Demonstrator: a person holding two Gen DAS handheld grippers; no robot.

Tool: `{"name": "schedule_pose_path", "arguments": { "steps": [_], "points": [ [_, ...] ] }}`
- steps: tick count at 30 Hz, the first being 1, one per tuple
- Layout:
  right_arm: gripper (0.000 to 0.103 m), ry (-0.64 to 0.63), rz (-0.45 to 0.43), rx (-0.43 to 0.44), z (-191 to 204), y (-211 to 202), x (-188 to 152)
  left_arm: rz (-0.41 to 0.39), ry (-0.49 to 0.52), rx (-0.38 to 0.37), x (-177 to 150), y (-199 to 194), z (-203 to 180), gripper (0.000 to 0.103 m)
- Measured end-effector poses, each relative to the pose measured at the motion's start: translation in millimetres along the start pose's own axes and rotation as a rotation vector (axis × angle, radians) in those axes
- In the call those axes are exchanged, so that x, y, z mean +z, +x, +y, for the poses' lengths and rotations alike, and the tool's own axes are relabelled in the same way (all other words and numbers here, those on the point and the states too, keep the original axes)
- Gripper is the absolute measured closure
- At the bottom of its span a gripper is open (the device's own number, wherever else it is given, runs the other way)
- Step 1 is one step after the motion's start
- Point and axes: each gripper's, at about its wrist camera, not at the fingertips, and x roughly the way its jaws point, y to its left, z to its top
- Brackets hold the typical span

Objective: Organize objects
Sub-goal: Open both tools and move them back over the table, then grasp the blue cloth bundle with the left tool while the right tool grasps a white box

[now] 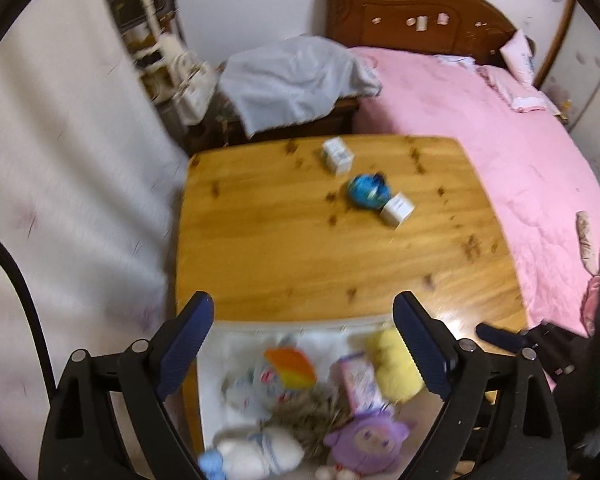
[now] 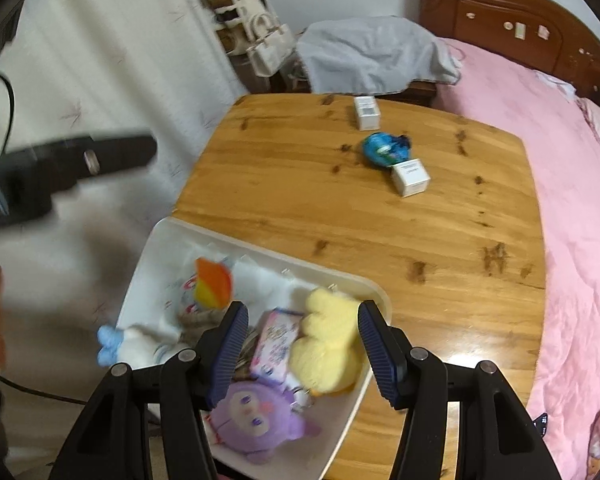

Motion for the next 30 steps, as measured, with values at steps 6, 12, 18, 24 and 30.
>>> {"name": "schedule_pose_path", "arguments": {
  "steps": [6,12,18,24,30],
  "points": [
    [0.045,0.042,-0.038,-0.077,-32.9,10.2,27.4,0.007,0.066,-0.067,62.6,20.4,-23.1,0.004],
    [0.044,0.025,-0.101,-0.124,-65.2,33.7,62.2,0.053,0.109,-0.078,114.0,71.3,-45.2,0.004],
    [0.042,-0.035,-0.173,-0.128,-93.0,81.2,86.2,0.173,0.049,-0.190,146.2,163.8,-52.9,0.004],
    [0.042,-0.034,-0.185,-0.112,-119.0,136.8,98.1,0.279,0.016,-0.194,149.0,252.0,-55.8,0.004],
    [0.042,-0.094,-0.190,-0.127,-118.9,172.6,101.6,0.317,-0.022,-0.235,145.0,294.0,-54.2,0.004]
  ]
}}
